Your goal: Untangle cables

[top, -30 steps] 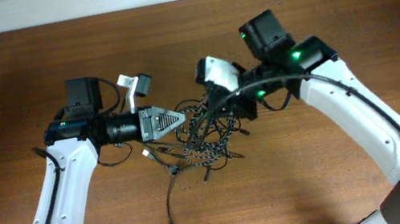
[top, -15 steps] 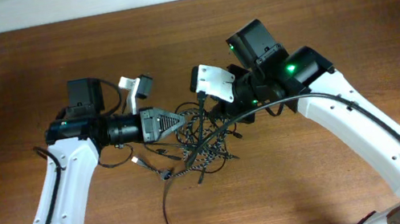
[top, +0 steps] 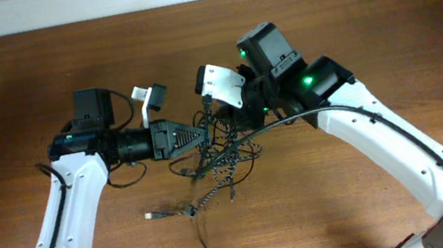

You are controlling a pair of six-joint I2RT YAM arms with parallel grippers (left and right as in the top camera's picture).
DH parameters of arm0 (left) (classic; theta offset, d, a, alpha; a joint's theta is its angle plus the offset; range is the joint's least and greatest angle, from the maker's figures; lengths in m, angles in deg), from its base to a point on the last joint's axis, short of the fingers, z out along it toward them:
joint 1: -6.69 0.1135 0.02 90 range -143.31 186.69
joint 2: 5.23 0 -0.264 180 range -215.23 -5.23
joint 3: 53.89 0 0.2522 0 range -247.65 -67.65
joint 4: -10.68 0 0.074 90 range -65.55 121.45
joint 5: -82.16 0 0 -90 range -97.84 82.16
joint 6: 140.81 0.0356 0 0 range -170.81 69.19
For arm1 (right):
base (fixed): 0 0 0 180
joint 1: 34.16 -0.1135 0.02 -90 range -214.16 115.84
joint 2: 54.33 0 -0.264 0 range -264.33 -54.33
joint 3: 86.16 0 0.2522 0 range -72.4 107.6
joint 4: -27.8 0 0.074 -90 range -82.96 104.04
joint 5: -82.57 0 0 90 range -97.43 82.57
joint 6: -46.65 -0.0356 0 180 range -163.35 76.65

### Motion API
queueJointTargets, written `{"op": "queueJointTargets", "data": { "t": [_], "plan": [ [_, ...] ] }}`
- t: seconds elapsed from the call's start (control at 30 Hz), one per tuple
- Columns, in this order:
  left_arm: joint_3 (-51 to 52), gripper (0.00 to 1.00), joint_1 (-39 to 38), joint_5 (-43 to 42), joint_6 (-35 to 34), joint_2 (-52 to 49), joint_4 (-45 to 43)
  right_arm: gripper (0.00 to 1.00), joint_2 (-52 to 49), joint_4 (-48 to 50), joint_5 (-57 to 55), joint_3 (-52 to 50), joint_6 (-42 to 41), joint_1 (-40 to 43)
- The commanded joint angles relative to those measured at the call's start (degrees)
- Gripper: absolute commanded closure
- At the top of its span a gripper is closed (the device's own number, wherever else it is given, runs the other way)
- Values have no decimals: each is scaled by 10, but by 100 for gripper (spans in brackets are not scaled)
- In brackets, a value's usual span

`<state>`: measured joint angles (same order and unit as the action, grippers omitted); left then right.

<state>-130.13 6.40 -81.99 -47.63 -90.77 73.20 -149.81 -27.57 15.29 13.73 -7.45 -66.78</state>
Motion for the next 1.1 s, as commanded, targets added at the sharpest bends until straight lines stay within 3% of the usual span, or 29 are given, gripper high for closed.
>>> {"op": "queueJointTargets", "data": {
  "t": [0.0, 0.07, 0.13, 0.17, 0.2, 0.27, 0.33, 0.4, 0.43, 0.47, 0.57, 0.6, 0.63, 0.67, 0.7, 0.73, 0.77, 0.8, 0.83, 0.87, 0.9, 0.93, 0.97, 1.03, 1.07],
  "plan": [
    [-3, 100, -4, -47, 12, 0, 2, 61, -12, 28, 39, 9, -6, -16],
    [-3, 100, -4, -44, 12, 0, -3, 56, -16, 5, 36, 0, -6, -16],
    [-3, 100, -4, 27, 12, 0, -20, 56, -16, -20, 19, 0, -6, -15],
    [-3, 100, -4, 56, 35, 0, -20, 55, -16, -35, 19, 0, -6, -15],
    [-3, 100, -4, 56, 102, 0, -20, 46, -15, -52, 19, 0, -6, -15],
    [-3, 100, -4, 80, 130, 0, -50, 39, 4, -77, 19, 1, -6, -14],
    [-3, 100, -4, 64, 131, 0, -109, 34, 33, -90, 13, 1, -6, -14],
    [-3, 100, -5, -7, 176, 0, -117, 30, 32, -85, -77, 1, -6, -14],
    [-3, 100, -4, -7, 176, 0, -116, 7, 32, -81, -127, 1, -7, -14],
    [-3, 100, -4, -7, 175, 0, -116, 1, 32, -75, -152, 1, -7, -14],
    [-3, 100, -38, -46, 175, 0, -115, 1, 21, -47, -174, 0, -8, -14],
    [-3, 100, -52, -53, 175, 0, -115, 10, 8, -47, -174, 0, -9, -14],
    [-3, 98, -60, -60, 175, 0, -114, 50, 3, -44, -174, 0, -9, -14],
    [-3, 85, -59, -16, 175, 0, -114, 96, 5, -26, -214, 1, -90, -12],
    [-3, 88, -59, 44, 175, 0, -114, 96, 12, -22, -224, 2, -129, -4],
    [-3, 97, -59, 159, 143, 0, -114, 96, 35, -23, -223, 9, -230, 32],
    [-3, 100, -59, 303, 84, 0, -110, 96, 66, -25, -213, 10, -287, 73],
    [-3, 100, -59, 460, 12, 0, -106, 96, 104, -30, -152, 10, -293, 123],
    [-3, 83, -59, 580, -83, 0, -106, 96, 142, -37, -62, 10, -293, 169],
    [-3, 71, -59, 619, -117, 0, -106, 96, 164, -41, -2, 10, -293, 194],
    [-3, 28, -60, 621, -130, 0, -107, 96, 190, -49, 88, 10, -293, 218],
    [-3, 1, -59, 615, -130, 0, -107, 96, 200, -60, 103, 10, -293, 223],
    [-3, 1, -59, 615, -130, 0, -108, 90, 204, -76, 103, 10, -293, 223],
    [-3, 1, -59, 615, -211, 0, -117, 64, 203, -87, 96, 9, -293, 223],
    [-3, 1, -60, 615, -248, -1, -120, 59, 202, -88, 96, 9, -293, 223]
  ]
}}
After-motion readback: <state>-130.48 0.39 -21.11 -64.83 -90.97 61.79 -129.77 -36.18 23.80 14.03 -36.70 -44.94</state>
